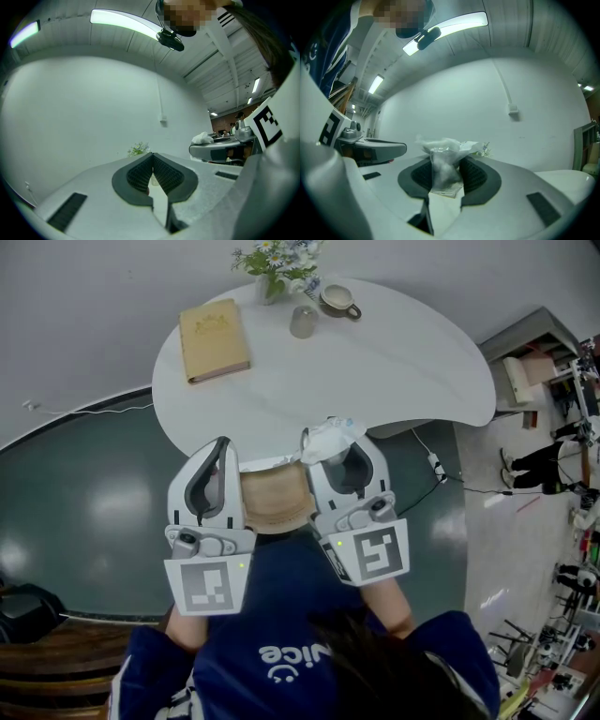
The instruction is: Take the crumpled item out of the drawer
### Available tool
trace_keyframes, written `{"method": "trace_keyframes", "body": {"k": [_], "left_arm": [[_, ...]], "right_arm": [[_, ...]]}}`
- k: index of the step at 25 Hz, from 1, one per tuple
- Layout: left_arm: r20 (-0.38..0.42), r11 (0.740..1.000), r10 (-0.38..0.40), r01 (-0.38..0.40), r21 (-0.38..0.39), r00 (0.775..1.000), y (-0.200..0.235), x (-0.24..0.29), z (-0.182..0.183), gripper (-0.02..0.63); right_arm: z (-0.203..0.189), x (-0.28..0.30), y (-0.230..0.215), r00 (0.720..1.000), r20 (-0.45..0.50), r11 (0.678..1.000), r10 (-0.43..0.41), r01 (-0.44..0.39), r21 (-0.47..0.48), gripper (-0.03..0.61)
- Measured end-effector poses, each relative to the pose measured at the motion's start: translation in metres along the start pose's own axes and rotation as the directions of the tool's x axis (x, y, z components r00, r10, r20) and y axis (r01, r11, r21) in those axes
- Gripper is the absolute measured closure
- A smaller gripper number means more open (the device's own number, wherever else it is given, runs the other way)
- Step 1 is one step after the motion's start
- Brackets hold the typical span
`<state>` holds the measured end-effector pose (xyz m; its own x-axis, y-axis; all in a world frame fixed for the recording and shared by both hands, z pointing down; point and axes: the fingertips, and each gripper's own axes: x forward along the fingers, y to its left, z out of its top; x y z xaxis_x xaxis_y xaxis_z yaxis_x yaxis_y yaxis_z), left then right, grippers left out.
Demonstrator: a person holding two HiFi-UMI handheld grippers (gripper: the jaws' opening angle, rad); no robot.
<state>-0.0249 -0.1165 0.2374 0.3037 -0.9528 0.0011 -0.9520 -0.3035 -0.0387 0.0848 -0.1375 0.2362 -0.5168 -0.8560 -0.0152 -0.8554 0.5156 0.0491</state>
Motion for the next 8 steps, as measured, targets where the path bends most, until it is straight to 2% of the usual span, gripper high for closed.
{"method": "trace_keyframes", "body": {"k": [8], "left_arm": [[-0.001, 1.000, -0.009, 0.009, -0.009, 1.000, 0.0022, 0.0030, -0.0009, 0.609]], "right_arm": [[-0.0001, 0.0037, -0.0022, 1.000, 0.001, 1.000, -0.003, 0.003, 0.003, 0.442]]}}
